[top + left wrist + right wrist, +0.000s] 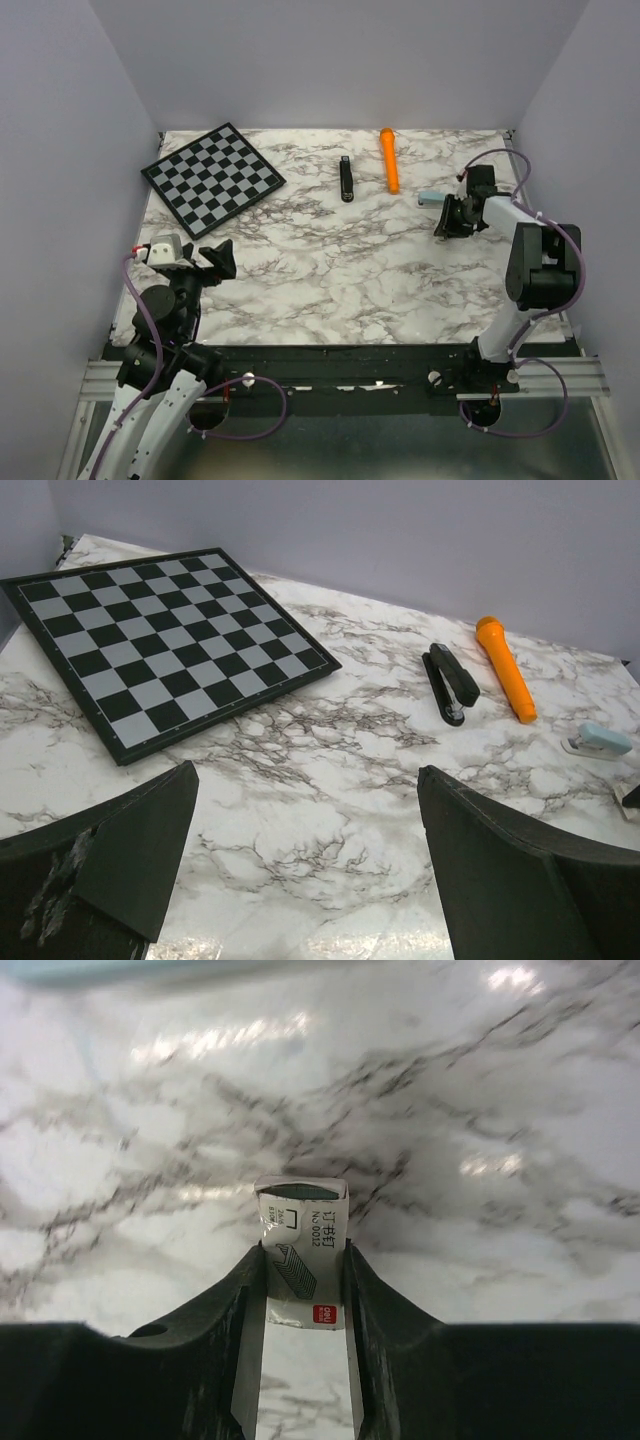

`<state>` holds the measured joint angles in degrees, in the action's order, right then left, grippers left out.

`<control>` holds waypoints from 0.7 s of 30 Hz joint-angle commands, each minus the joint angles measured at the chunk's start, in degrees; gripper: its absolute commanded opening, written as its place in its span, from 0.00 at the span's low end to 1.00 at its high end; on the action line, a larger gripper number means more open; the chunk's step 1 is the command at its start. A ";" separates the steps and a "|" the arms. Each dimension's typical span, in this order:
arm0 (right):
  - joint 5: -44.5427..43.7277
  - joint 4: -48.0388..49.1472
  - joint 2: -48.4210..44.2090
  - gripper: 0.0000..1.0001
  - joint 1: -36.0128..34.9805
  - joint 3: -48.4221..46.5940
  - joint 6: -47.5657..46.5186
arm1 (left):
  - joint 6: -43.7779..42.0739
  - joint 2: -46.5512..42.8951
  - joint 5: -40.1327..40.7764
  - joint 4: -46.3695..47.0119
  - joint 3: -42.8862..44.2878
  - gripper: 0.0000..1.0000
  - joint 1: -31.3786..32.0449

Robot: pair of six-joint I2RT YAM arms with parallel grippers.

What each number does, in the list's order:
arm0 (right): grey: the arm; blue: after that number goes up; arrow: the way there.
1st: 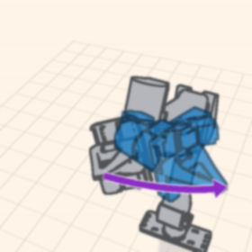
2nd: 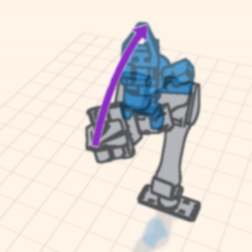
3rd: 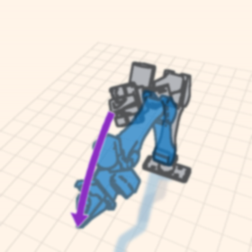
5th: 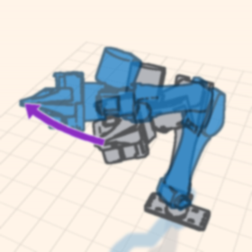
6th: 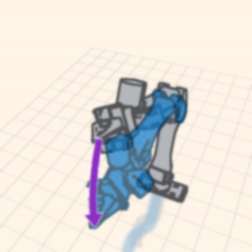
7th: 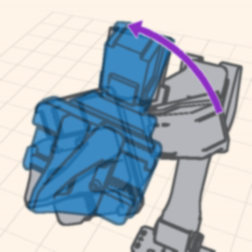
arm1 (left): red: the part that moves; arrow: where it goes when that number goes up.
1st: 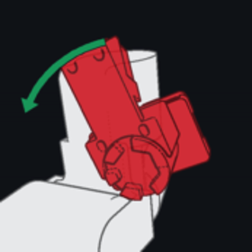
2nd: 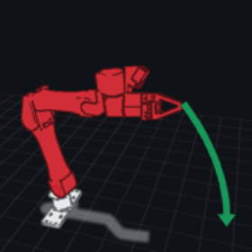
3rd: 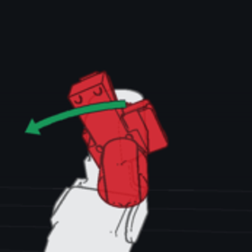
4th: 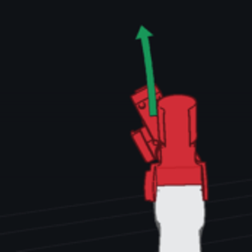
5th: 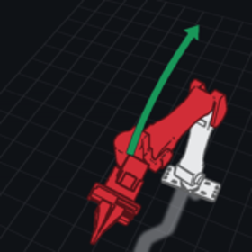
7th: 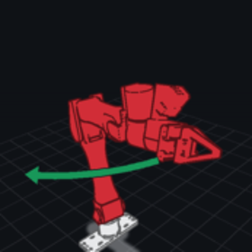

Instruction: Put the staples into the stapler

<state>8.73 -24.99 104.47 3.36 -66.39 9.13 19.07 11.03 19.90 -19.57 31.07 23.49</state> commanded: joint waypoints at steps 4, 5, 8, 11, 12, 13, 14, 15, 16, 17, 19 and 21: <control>4.28 0.82 -11.47 0.35 -10.53 9.95 -2.09 | -0.17 -1.80 -3.37 0.41 0.75 0.99 0.07; 4.36 0.82 -12.43 0.35 -12.21 10.83 -2.18 | -0.17 -1.62 -3.81 0.50 0.75 0.99 0.07; 4.62 1.35 -15.69 0.35 -18.89 14.09 -1.83 | -0.09 -1.45 -5.22 1.02 0.66 0.99 0.07; 6.82 2.40 -17.71 0.36 -25.40 16.46 -1.57 | -0.09 -1.18 -6.63 1.38 0.57 0.99 0.07; 8.13 2.93 -17.98 0.36 -27.07 16.73 -1.31 | -0.09 -1.01 -6.89 1.38 0.48 0.99 0.07; 8.58 3.11 -18.24 0.36 -30.48 16.99 -1.22 | -0.09 -0.92 -7.24 1.47 0.40 0.99 0.07; 8.76 3.20 -18.07 0.36 -32.25 17.08 -0.95 | -0.09 -0.83 -7.42 1.55 0.48 0.99 0.07; 8.41 3.20 -17.98 0.36 -34.10 16.91 -0.69 | -0.09 -0.66 -7.77 1.64 0.40 0.99 0.07; 8.06 3.28 -17.55 0.36 -37.68 16.73 -0.86 | -0.09 -0.57 -8.03 1.73 0.40 0.99 0.07; 7.62 3.28 -16.67 0.36 -39.37 16.47 -0.78 | -0.09 -0.48 -8.64 1.82 0.31 0.99 0.07; 6.56 3.28 -15.18 0.36 -43.84 15.07 -1.39 | -0.17 0.22 -9.35 1.91 0.39 0.99 0.07; 5.95 3.55 -12.55 0.36 -46.41 13.49 -2.09 | -0.17 0.92 -10.23 2.26 0.22 0.99 0.16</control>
<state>14.90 -22.81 88.14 -38.02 -50.28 8.03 19.11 10.48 13.10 -18.85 31.07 23.49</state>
